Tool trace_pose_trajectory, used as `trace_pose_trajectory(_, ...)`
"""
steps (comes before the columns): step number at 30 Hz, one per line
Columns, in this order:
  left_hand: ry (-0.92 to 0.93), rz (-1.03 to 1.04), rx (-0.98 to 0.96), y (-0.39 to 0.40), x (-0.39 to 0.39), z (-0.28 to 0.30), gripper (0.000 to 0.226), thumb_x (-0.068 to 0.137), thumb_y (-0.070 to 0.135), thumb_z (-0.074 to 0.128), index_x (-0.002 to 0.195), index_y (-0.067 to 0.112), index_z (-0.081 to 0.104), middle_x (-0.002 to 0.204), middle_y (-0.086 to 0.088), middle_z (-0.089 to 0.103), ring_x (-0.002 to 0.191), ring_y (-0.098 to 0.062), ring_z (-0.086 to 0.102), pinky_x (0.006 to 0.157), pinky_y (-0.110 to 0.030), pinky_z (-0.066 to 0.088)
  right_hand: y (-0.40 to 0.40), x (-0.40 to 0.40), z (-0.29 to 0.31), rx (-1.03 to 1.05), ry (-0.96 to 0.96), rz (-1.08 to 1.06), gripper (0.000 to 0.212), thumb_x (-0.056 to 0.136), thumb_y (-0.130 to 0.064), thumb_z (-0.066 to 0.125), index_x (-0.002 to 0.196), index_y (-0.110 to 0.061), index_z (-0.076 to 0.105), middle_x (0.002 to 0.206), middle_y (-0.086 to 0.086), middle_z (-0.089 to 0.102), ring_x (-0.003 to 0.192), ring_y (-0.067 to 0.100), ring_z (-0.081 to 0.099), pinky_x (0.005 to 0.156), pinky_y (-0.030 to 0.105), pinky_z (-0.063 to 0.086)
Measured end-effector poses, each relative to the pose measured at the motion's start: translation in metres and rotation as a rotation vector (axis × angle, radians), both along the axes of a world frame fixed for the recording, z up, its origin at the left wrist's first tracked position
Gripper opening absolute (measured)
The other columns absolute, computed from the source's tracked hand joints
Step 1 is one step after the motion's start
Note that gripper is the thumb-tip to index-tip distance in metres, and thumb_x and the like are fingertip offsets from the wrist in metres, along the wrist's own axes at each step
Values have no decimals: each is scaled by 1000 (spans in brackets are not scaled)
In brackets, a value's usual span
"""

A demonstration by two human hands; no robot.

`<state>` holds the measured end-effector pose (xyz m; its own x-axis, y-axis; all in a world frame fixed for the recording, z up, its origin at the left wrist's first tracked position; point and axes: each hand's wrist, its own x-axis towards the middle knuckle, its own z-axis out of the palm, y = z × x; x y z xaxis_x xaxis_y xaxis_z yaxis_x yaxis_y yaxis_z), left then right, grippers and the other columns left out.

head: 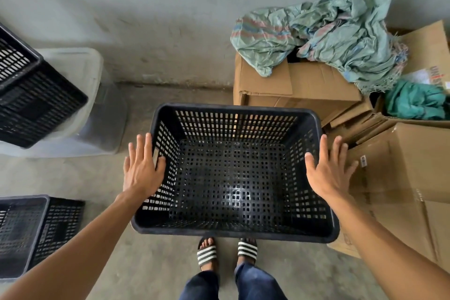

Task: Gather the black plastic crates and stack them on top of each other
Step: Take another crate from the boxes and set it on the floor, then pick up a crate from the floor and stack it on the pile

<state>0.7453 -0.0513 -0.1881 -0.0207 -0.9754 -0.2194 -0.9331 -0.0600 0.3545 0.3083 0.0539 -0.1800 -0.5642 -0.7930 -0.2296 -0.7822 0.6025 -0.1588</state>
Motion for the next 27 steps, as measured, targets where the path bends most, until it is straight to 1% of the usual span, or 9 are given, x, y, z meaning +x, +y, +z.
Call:
trace_pose_trajectory(4,-19,-44,-153,-18,-1,27,72,101,43,38,159,22,2,168,-5,-11,152,-31,-16,121,-53,-6,-37,-4,52,-302,60,21,71,100,-54,21,159,-19,2,166,10,-9,152,28,-9,118,60,-4)
trace_pose_trajectory(6,16,-24,-239,-24,-4,39,71,101,40,39,159,23,1,168,-3,-12,152,-28,-18,119,-48,-9,-46,-3,73,-454,73,-10,70,100,-49,25,158,-15,5,166,12,-4,152,29,-5,117,56,-6)
trace_pose_trajectory(8,37,-1,-257,-14,-4,31,72,102,41,38,159,24,-2,168,-1,-13,152,-26,-18,121,-48,-8,-35,0,62,-488,37,-34,70,101,-48,25,158,-14,3,166,10,-4,152,27,-5,117,54,-7)
trace_pose_trajectory(10,19,-2,-147,8,-5,16,76,100,49,35,159,25,-7,168,2,-11,154,-30,-3,120,-59,15,-5,12,30,-324,12,14,71,101,-54,17,158,-18,-1,166,7,-6,153,27,-2,119,59,-1)
trace_pose_trajectory(12,22,17,-54,22,-1,3,79,98,50,39,158,26,-7,169,4,-5,148,-37,26,104,-62,42,18,12,-1,-130,-8,78,73,98,-59,12,158,-21,-4,166,5,-5,152,28,4,119,60,12)
trace_pose_trajectory(16,48,50,-51,14,-4,3,79,98,39,45,159,24,-4,169,5,1,138,-39,44,92,-57,51,5,5,-5,-34,21,86,73,99,-58,17,159,-22,-1,167,2,-6,153,26,3,119,60,10)
trace_pose_trajectory(20,58,32,3,14,1,4,78,97,39,44,158,27,-3,168,1,5,149,-34,25,110,-59,36,-4,21,4,-18,109,81,70,100,-54,20,159,-20,5,167,2,-6,152,23,-9,114,64,-9)
trace_pose_trajectory(23,22,40,25,12,5,16,71,100,43,38,159,26,3,169,-1,5,154,-29,7,119,-56,20,-28,44,16,-67,37,153,69,101,-51,25,159,-19,6,167,2,-6,152,21,-11,116,62,-8)
trace_pose_trajectory(27,-43,82,-27,25,16,38,67,101,46,32,160,26,7,168,-1,2,154,-26,-1,123,-49,8,-58,94,27,-137,-62,290,67,101,-48,28,159,-21,7,167,4,-5,152,22,-9,117,63,-5)
